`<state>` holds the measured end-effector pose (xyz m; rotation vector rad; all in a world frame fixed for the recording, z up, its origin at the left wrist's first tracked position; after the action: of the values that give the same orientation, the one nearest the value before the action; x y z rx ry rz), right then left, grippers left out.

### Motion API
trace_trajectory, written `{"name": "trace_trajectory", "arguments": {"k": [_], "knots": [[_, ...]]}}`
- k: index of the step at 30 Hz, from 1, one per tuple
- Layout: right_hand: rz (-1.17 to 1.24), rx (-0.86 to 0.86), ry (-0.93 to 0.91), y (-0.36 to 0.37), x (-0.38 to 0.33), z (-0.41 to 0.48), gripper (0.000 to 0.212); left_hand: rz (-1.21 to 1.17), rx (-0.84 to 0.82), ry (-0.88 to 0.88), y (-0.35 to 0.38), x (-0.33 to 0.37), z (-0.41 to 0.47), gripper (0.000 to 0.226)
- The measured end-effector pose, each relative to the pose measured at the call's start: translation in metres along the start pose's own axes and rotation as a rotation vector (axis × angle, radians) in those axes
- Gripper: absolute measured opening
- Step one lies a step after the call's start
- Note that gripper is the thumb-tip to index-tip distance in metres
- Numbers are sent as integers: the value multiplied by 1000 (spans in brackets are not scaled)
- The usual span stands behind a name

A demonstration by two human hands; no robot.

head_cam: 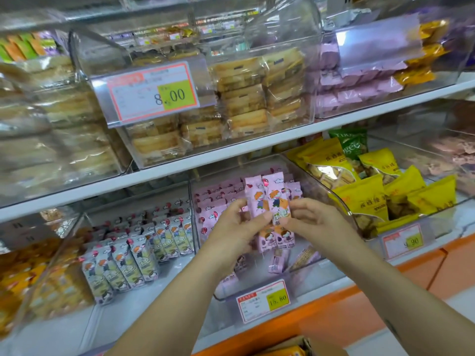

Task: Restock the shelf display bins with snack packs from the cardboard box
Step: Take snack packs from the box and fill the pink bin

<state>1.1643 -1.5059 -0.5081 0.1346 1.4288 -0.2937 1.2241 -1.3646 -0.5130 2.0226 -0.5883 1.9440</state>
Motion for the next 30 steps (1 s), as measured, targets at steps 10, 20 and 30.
{"name": "trace_trajectory", "arguments": {"k": [10, 20, 30], "knots": [[-370, -144, -61, 16, -6, 44, 26, 943, 38, 252, -22, 45, 25, 55], [-719, -300, 9, 40, 18, 70, 22, 1365, 12, 206, -27, 25, 41, 28], [-656, -182, -18, 38, 34, 80, 36, 1519, -9, 192, -29, 19, 47, 23]]}}
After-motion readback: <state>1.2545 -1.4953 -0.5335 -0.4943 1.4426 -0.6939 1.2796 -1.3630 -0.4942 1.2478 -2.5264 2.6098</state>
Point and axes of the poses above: each hand's wrist, its own z-axis towards the middle knuckle, its own y-axis out of the palm, x = y × z, the point moved 6 cm from there along z, towards the middle knuckle, and after that the axes turned 2 degrees about y, right-handed, at the moved point
